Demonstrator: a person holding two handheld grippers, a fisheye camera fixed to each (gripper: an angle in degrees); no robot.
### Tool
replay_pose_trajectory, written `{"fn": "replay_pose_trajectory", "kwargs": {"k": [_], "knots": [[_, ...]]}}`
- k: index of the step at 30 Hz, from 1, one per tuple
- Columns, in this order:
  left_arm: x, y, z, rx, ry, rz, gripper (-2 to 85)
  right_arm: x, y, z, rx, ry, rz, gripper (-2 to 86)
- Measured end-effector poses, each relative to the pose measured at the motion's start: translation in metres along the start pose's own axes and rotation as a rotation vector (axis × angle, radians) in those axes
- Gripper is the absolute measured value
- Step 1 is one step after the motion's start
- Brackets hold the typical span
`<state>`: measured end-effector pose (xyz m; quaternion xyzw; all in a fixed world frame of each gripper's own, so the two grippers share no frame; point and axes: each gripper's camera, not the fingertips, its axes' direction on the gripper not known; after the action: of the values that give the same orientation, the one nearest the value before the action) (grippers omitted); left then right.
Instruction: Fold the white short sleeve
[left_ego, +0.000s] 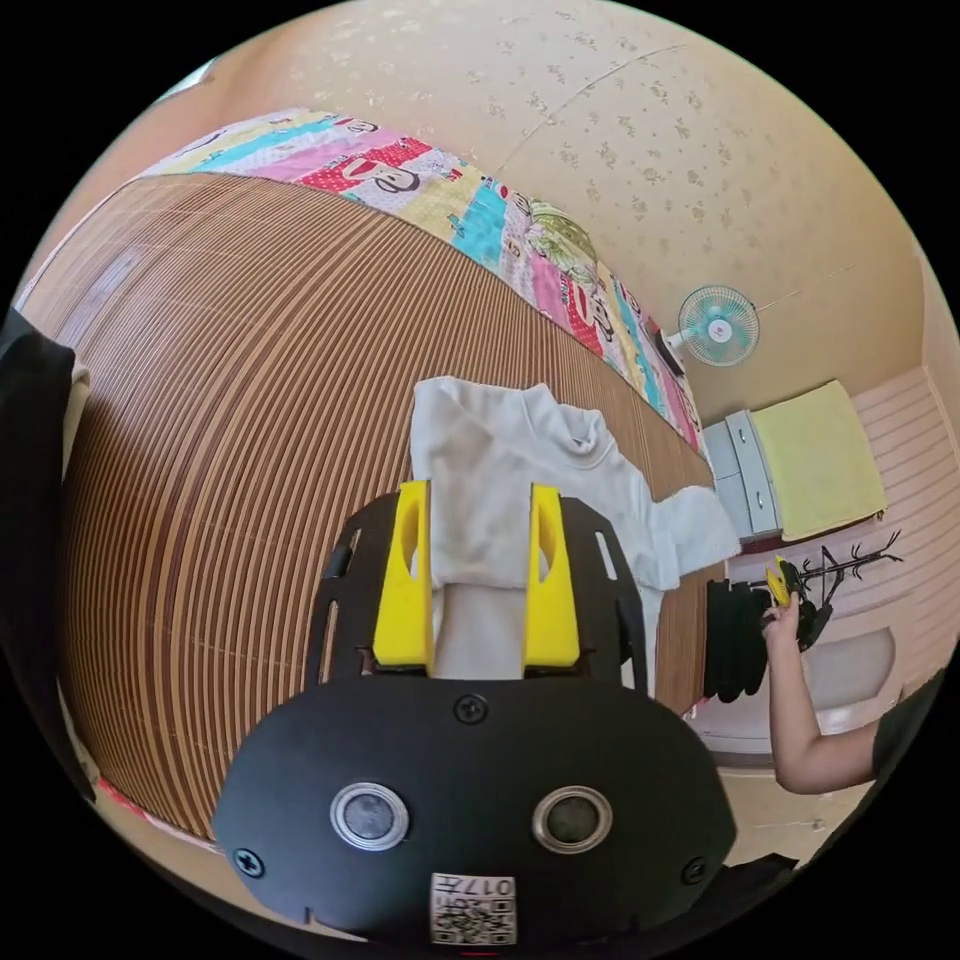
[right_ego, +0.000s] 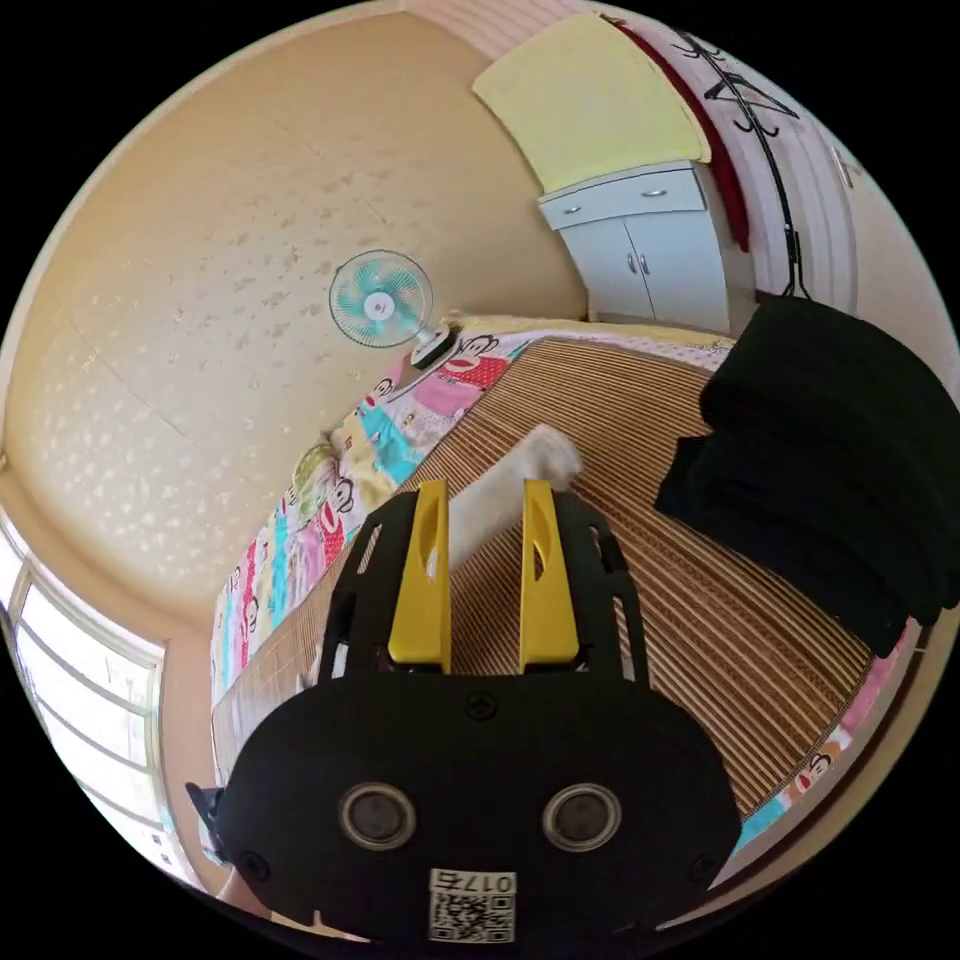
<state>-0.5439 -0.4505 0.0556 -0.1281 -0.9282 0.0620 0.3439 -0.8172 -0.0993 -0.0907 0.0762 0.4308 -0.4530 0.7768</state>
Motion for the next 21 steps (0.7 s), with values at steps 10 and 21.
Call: {"fn": "replay_pose_trajectory", "kwargs": {"k": [10, 21], "knots": [[0.004, -0.036, 0.083, -0.116, -0.326, -0.011, 10.9, -0.138, 0.183, 0.153, -0.611, -0.059, -0.522, 6.9], [-0.121, -0.042, 0.053, -0.062, 0.483, -0.115, 4.4, -0.149, 0.15, 0.148, -0.538, -0.258, -0.412, 3.4]]}}
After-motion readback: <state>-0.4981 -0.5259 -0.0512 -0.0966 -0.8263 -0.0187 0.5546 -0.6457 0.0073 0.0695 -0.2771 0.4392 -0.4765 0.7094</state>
